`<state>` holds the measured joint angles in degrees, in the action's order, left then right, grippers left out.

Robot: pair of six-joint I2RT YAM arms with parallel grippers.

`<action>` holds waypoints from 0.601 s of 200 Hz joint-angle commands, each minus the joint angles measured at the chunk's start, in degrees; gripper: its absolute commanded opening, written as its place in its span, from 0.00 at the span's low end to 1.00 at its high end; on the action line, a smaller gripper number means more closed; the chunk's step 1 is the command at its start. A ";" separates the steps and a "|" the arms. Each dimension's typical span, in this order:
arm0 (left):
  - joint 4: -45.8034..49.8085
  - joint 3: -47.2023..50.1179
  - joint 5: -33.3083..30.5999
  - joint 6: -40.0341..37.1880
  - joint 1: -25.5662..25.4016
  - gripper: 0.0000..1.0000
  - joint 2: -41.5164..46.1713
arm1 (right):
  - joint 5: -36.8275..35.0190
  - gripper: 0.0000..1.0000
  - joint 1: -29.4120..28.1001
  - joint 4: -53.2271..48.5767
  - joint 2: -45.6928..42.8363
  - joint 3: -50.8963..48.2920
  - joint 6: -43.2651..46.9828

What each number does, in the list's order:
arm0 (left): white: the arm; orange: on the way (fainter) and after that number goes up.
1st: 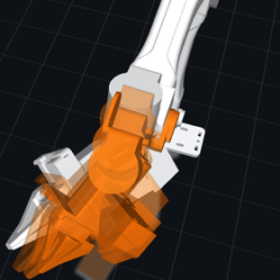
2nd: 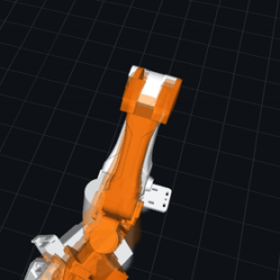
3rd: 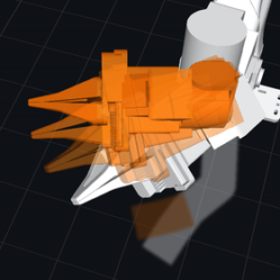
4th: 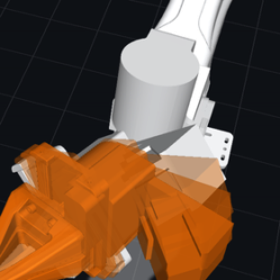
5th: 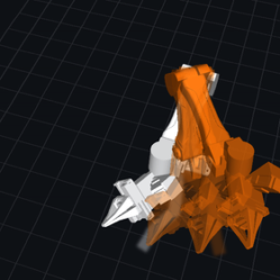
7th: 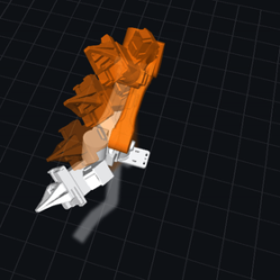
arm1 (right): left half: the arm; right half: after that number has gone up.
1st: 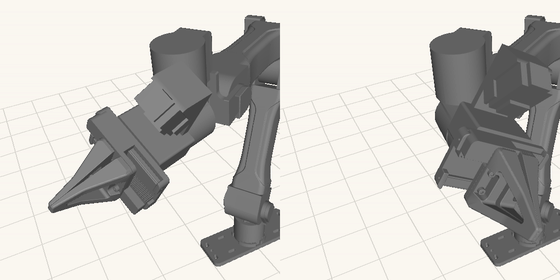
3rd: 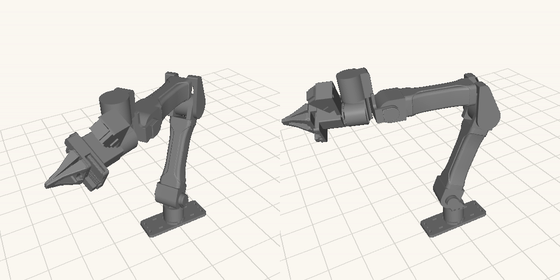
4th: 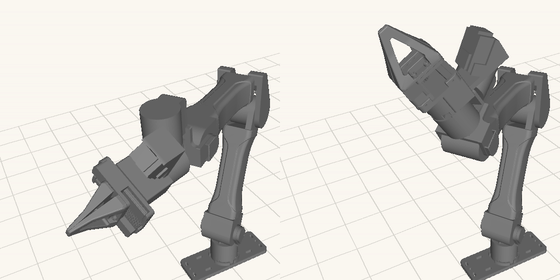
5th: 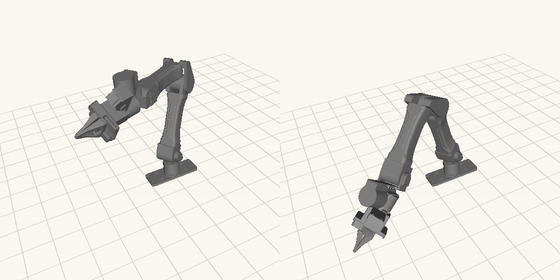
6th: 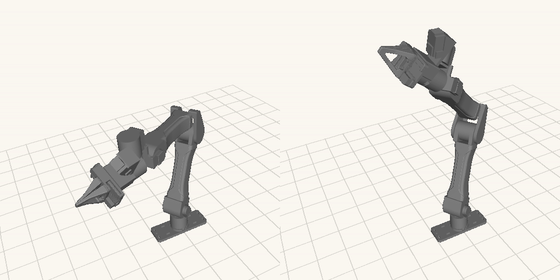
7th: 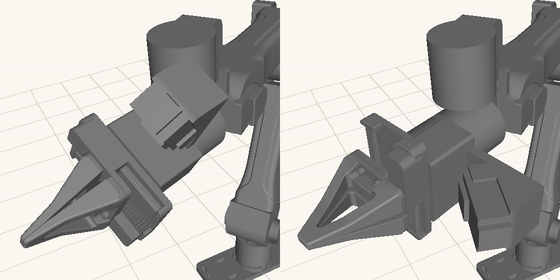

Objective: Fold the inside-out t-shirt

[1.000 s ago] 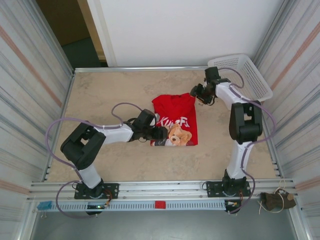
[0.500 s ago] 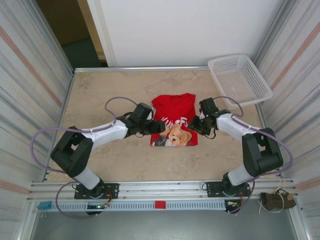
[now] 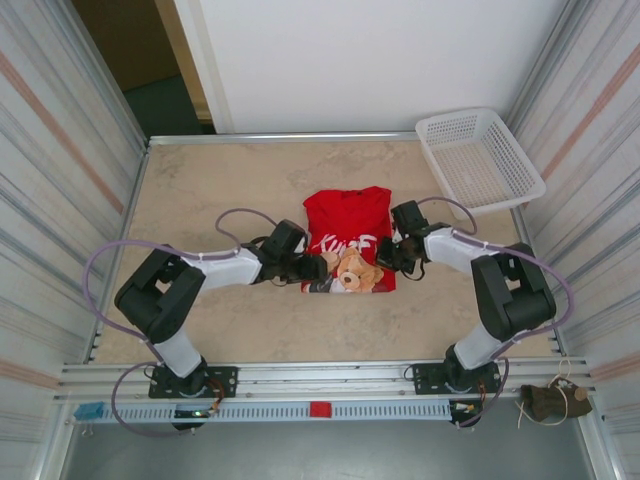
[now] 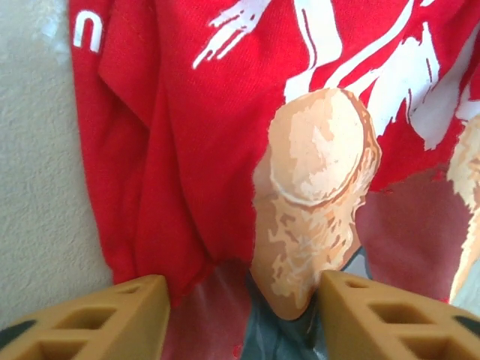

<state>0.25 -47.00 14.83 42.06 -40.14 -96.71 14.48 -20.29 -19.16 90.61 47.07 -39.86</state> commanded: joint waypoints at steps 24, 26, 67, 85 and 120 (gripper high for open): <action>1.79 4.57 -2.48 3.41 -0.29 0.26 -1.23 | -6.08 0.00 2.79 -7.87 -13.98 -4.50 -1.23; 1.78 4.62 -2.49 3.49 -0.36 0.26 -1.23 | -6.29 0.00 2.87 -8.25 -14.34 -4.56 -1.44; 1.71 4.34 -3.21 3.95 -0.81 0.24 -0.77 | -7.05 0.00 2.34 -7.59 -15.78 -8.16 -5.74; 2.56 3.90 -3.97 3.97 -1.16 0.25 0.51 | -7.05 0.00 1.64 -7.31 -14.13 -8.79 -6.78; 7.79 0.48 -6.96 2.05 -2.47 0.32 6.45 | -7.09 0.12 1.50 -9.58 -13.85 -8.00 -8.18</action>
<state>-0.08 -44.47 11.77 45.25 -41.56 -94.65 9.21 -18.52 -25.34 77.32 38.65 -45.76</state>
